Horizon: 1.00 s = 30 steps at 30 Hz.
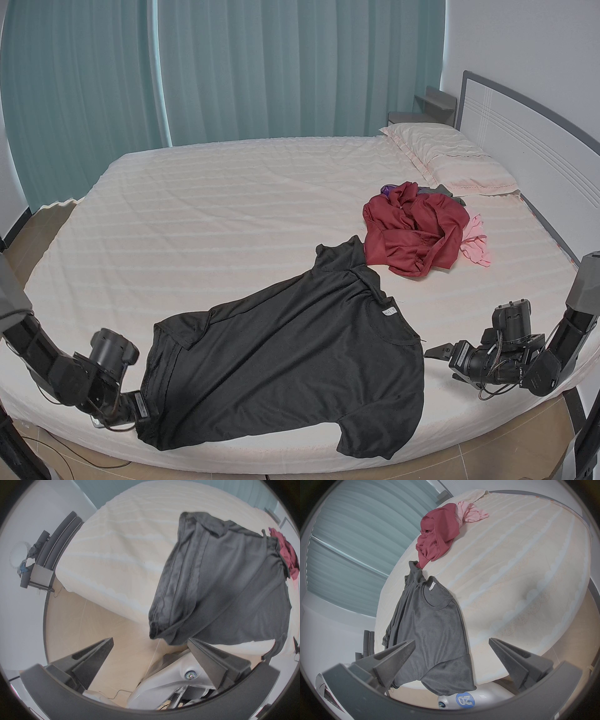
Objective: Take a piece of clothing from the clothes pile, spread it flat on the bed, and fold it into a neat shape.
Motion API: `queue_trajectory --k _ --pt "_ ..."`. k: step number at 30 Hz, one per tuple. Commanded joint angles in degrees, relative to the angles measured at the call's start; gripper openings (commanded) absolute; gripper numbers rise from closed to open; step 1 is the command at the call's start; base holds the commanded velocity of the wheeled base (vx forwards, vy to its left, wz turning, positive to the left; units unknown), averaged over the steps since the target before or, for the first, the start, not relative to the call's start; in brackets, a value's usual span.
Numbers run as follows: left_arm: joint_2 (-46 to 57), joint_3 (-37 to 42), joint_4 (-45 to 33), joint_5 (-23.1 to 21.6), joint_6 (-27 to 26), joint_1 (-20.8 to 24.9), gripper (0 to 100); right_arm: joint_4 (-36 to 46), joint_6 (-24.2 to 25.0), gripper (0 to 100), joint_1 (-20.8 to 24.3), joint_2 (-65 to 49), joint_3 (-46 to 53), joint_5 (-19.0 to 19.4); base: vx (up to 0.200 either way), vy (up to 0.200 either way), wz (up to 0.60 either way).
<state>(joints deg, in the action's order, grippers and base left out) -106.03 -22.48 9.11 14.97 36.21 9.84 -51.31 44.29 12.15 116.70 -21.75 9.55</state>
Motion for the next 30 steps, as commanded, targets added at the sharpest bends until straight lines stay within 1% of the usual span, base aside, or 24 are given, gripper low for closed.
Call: queue_trajectory --k 1,2,5,11,12,13,14,15,16,17,22,27,30 --pt "7.8 -5.0 0.1 -4.1 0.2 -3.4 100 0.0 0.0 100 0.2 -0.2 0.0 0.0 0.0 0.0 0.0" --pt "7.7 -6.0 0.3 -5.7 0.3 -3.2 100 0.0 0.1 100 0.4 -0.2 0.0 0.0 0.0 0.0 0.0" --pt "7.0 -8.8 0.5 -7.6 1.2 -2.5 100 0.0 0.1 100 0.4 -0.2 0.0 0.0 0.0 0.0 0.0" --pt "-0.8 -18.6 0.2 -13.8 9.8 0.1 100 0.0 0.1 100 0.4 -0.2 0.0 0.0 0.0 0.0 0.0" --pt "-2.9 -20.7 0.2 -15.1 12.0 0.9 100 0.0 0.1 100 0.4 -0.2 0.0 0.0 0.0 0.0 0.0" --pt "-4.2 -22.1 0.2 -15.5 13.5 1.3 100 0.0 0.1 100 0.4 -0.2 0.0 0.0 0.0 0.0 0.0" --pt "-5.6 -23.5 0.2 -15.8 14.9 1.9 100 0.0 0.1 100 0.4 -0.2 0.0 0.0 0.0 0.0 0.0" --pt "-5.6 -23.5 0.2 -15.8 14.9 1.9 100 0.0 0.1 100 0.4 -0.2 0.0 0.0 0.0 0.0 0.0" --pt "-9.5 -26.8 0.2 -15.8 17.8 3.0 100 0.0 0.1 100 0.4 -0.2 0.0 0.0 0.0 0.0 0.0" --pt "-10.8 -27.8 0.3 -15.8 18.4 3.3 100 0.0 0.1 100 0.4 -0.3 0.0 0.0 0.0 0.0 0.0" --pt "-17.0 -32.0 0.6 -15.2 19.5 4.6 100 0.0 0.1 100 0.4 -0.6 0.0 0.0 0.0 0.0 0.0" --pt "-19.9 -34.7 0.5 -15.0 21.5 5.2 100 0.0 0.1 100 0.4 -0.6 0.0 0.0 0.0 0.0 0.0" --pt "-22.9 -36.8 0.6 -12.7 21.7 5.4 100 0.0 0.1 100 0.4 -0.6 0.0 0.0 0.0 0.0 0.0"
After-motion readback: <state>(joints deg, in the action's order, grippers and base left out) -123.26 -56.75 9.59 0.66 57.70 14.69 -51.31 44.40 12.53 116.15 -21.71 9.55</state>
